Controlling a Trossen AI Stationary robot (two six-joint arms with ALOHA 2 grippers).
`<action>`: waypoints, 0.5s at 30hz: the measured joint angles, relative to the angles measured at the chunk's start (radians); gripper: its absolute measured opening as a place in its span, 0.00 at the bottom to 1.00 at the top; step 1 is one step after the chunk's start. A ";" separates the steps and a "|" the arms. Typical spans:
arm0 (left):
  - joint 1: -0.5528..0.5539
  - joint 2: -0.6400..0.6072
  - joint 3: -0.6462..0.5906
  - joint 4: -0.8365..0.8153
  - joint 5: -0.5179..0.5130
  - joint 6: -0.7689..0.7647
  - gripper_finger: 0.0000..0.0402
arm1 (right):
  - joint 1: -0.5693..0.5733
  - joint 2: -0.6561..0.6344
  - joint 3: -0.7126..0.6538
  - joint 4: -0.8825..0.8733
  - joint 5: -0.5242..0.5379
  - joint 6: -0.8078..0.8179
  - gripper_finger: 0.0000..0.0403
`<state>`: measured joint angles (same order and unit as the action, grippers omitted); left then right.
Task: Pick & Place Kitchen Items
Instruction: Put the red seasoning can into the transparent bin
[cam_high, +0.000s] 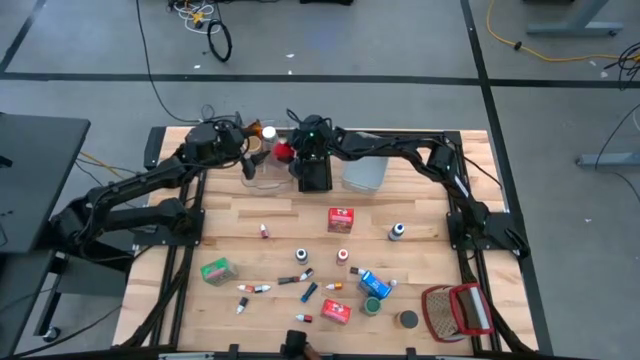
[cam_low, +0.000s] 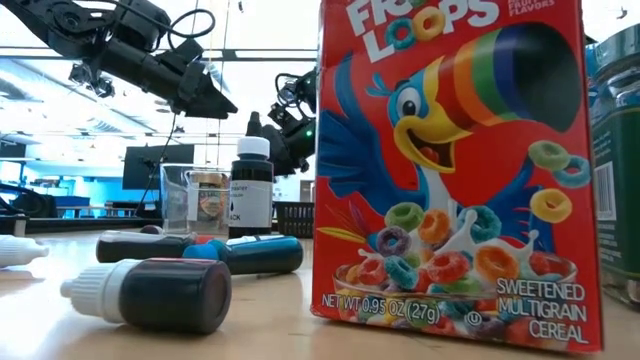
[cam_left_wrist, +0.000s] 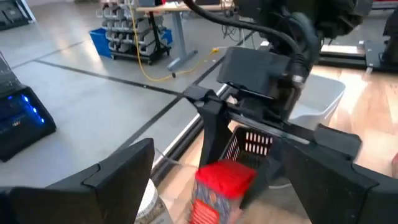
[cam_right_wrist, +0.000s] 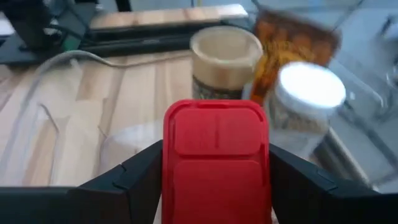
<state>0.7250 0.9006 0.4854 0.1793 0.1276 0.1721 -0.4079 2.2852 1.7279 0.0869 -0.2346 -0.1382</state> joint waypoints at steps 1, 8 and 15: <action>0.000 0.000 0.000 0.002 0.000 0.003 0.89 | 0.003 -0.001 0.000 0.018 0.014 -0.011 0.63; 0.000 0.000 0.000 -0.007 -0.003 0.023 0.89 | 0.004 -0.004 0.001 0.002 -0.014 0.071 0.63; 0.000 0.001 0.000 -0.050 -0.003 -0.010 0.89 | 0.027 -0.010 0.001 0.042 -0.017 -0.009 0.62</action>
<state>0.7254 0.9012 0.4858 0.1296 0.1242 0.1622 -0.3808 2.2757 1.7287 0.1292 -0.2521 -0.1470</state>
